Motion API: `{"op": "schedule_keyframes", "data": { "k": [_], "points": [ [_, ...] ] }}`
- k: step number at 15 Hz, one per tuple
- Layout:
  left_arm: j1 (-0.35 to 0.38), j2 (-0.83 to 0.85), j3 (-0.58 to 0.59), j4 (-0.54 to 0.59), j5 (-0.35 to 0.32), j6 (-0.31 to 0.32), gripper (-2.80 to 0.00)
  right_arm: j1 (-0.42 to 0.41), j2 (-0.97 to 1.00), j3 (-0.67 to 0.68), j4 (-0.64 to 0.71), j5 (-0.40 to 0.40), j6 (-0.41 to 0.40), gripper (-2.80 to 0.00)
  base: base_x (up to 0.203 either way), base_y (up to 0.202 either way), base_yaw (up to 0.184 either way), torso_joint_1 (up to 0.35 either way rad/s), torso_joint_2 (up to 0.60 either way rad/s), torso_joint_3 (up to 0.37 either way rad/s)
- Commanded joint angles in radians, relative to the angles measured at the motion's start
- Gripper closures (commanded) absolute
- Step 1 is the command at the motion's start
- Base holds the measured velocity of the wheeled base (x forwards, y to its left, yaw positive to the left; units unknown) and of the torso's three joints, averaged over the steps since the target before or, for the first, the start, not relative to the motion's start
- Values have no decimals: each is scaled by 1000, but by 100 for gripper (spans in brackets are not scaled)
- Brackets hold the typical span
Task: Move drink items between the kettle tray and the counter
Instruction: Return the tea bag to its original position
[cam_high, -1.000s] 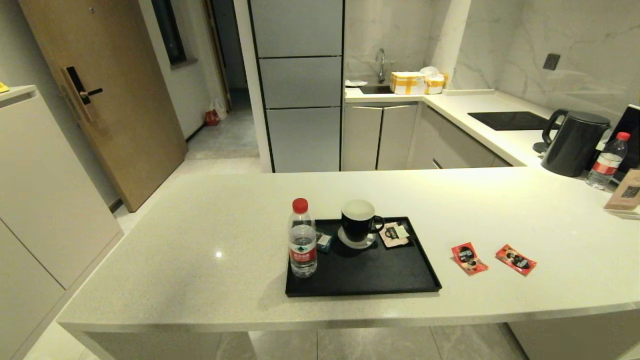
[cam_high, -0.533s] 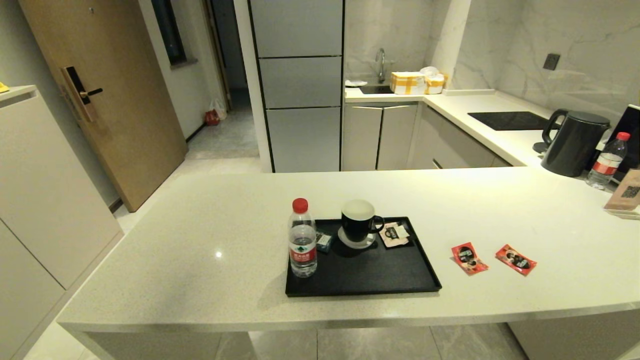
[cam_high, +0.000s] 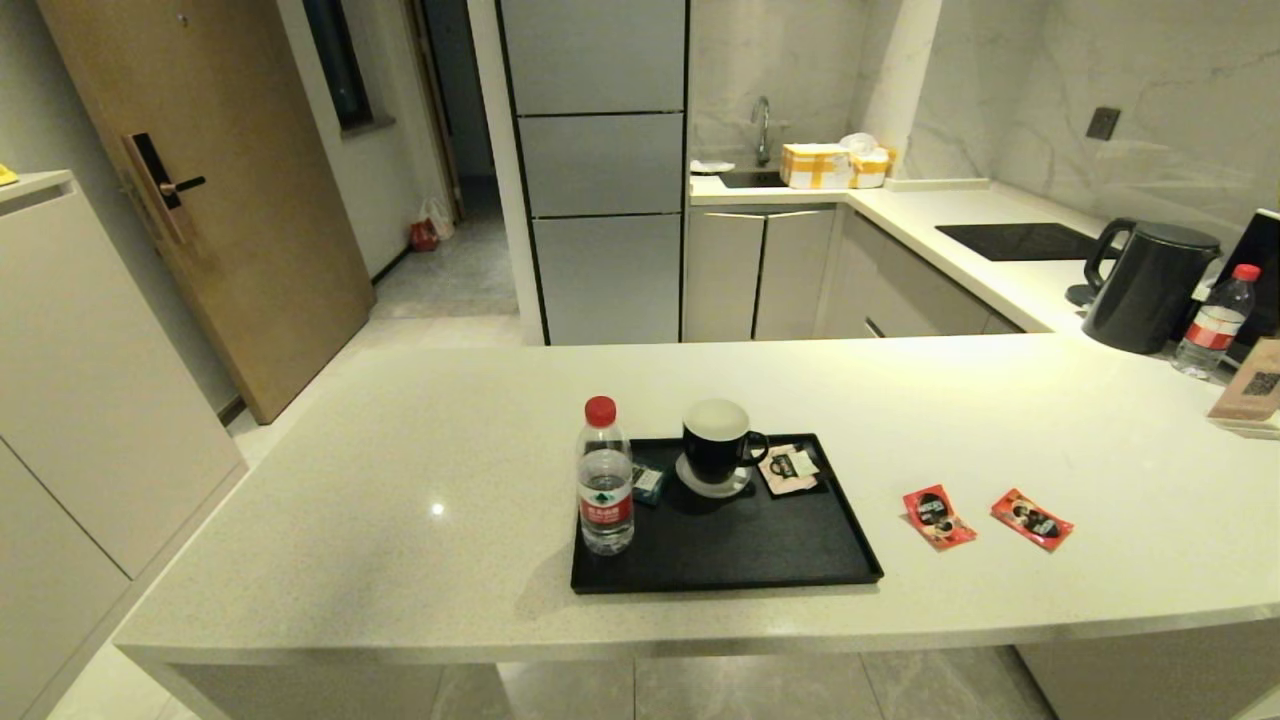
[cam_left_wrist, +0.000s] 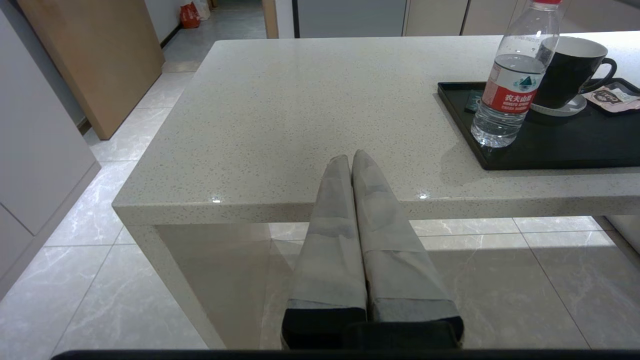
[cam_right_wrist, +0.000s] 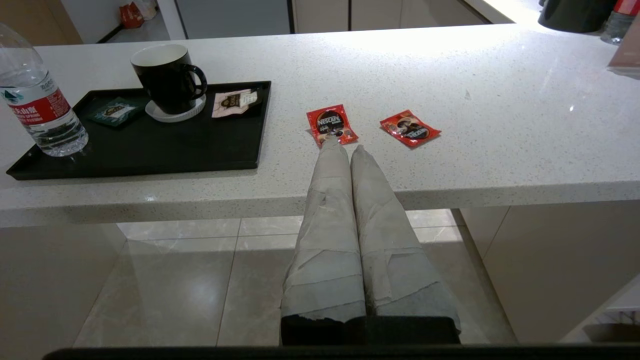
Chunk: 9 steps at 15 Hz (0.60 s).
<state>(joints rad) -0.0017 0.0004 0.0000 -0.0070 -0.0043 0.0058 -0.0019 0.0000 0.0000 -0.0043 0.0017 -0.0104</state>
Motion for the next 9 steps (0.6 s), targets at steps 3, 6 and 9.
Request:
{"op": "schedule_keyframes", "data": {
  "k": [3, 6, 9],
  "points": [
    [0, 0, 1, -1, 0, 0, 0, 0, 0, 0, 0, 0, 0, 0, 0, 0, 0, 0, 0, 0],
    [0, 0, 1, -1, 0, 0, 0, 0, 0, 0, 0, 0, 0, 0, 0, 0, 0, 0, 0, 0],
    [0, 0, 0, -1, 0, 0, 0, 2, 0, 0, 0, 0, 0, 0, 0, 0, 0, 0, 0, 0]
  ]
}}
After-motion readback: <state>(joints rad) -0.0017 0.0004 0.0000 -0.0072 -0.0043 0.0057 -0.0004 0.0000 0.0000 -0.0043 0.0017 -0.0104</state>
